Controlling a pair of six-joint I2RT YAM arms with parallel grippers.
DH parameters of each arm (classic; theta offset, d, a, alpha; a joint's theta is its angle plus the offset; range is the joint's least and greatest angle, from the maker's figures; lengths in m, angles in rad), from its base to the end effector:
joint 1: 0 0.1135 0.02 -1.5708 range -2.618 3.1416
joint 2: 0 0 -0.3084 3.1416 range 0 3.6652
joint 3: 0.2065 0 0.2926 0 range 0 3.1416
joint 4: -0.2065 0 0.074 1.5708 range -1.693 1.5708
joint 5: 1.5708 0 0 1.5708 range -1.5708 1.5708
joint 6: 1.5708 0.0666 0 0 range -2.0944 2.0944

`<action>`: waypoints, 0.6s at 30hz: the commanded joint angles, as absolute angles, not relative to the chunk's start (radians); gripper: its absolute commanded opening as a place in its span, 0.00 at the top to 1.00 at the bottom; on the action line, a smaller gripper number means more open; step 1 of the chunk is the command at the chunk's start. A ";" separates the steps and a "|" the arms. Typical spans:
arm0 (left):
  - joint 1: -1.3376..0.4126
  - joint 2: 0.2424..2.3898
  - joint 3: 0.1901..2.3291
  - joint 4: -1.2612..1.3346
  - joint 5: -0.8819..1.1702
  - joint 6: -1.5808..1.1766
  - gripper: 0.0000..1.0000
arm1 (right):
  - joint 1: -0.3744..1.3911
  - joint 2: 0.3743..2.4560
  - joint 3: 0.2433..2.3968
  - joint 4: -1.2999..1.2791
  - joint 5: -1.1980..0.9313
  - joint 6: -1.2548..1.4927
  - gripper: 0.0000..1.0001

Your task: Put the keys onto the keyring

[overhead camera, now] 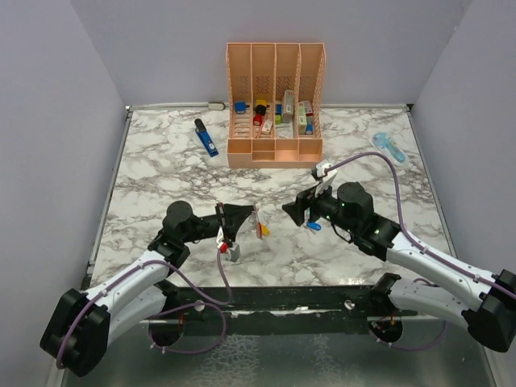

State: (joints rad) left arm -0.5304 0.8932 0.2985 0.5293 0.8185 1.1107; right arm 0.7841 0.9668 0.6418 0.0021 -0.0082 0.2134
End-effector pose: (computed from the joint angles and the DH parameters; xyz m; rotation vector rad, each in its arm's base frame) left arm 0.1624 -0.1516 0.2352 1.5136 0.5773 -0.2216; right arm 0.1899 0.1902 0.2881 -0.5553 1.8723 0.6795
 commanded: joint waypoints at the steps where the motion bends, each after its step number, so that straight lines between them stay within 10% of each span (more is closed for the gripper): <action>1: -0.534 0.868 0.254 0.791 0.827 0.970 1.00 | 0.788 0.967 0.632 0.024 -0.040 0.222 0.32; 18: -0.534 1.069 0.246 1.436 0.717 -0.102 1.00 | 0.788 0.846 0.536 0.286 -0.259 0.124 0.42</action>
State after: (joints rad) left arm -0.5316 1.0157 0.2184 1.1988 0.7635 0.2249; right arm 0.7845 0.8684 0.5331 0.1658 -0.1913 0.1814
